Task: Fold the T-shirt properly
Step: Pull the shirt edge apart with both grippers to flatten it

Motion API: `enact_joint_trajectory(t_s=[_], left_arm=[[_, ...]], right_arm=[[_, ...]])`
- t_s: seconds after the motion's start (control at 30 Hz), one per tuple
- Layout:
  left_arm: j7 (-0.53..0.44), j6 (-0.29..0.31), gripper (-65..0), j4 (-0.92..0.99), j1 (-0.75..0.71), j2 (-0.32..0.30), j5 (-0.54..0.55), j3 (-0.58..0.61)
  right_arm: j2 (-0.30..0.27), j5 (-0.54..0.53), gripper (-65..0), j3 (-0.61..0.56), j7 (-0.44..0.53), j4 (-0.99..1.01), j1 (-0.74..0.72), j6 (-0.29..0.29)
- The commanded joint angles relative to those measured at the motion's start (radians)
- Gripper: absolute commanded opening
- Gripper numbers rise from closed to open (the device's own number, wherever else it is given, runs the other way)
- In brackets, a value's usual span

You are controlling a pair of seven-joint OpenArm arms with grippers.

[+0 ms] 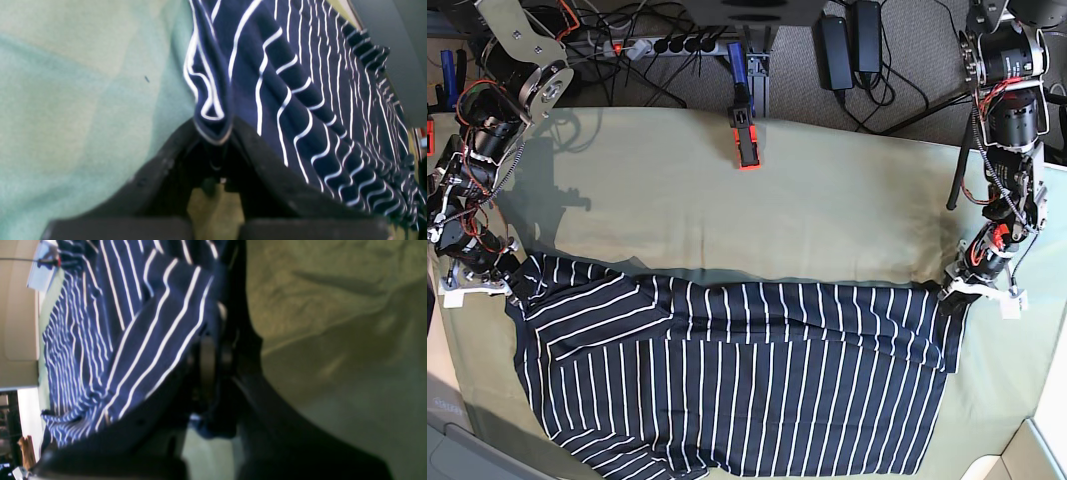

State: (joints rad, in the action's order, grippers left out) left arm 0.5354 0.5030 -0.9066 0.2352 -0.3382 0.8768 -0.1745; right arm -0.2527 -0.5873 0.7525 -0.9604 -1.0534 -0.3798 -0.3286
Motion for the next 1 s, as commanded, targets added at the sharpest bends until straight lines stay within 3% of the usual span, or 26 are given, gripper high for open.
enact_joint_trajectory(t_s=[0.0, 0.23, 0.63, 0.97], left_arm=[[0.046, 0.06, -65.0, -0.024, 0.011, -0.013, 0.031, 0.004], [0.098, 0.104, -65.0, -0.094, -0.027, -0.059, 0.12, 0.004], [0.109, 0.104, -65.0, -0.285, -0.157, -0.109, 0.142, 0.004], [0.14, 0.104, -65.0, -0.291, -0.161, -0.172, 0.186, 0.004]], right_arm=[[-0.021, -0.023, -65.0, 0.0, -0.003, -0.013, -0.021, -0.048], [-0.055, -0.077, -65.0, 0.001, -0.037, -0.014, 0.024, -0.069], [-0.142, -0.113, -65.0, 0.001, -0.119, -0.014, 0.06, -0.087], [-0.214, -0.126, -65.0, 0.0, -0.19, -0.014, 0.068, -0.091]])
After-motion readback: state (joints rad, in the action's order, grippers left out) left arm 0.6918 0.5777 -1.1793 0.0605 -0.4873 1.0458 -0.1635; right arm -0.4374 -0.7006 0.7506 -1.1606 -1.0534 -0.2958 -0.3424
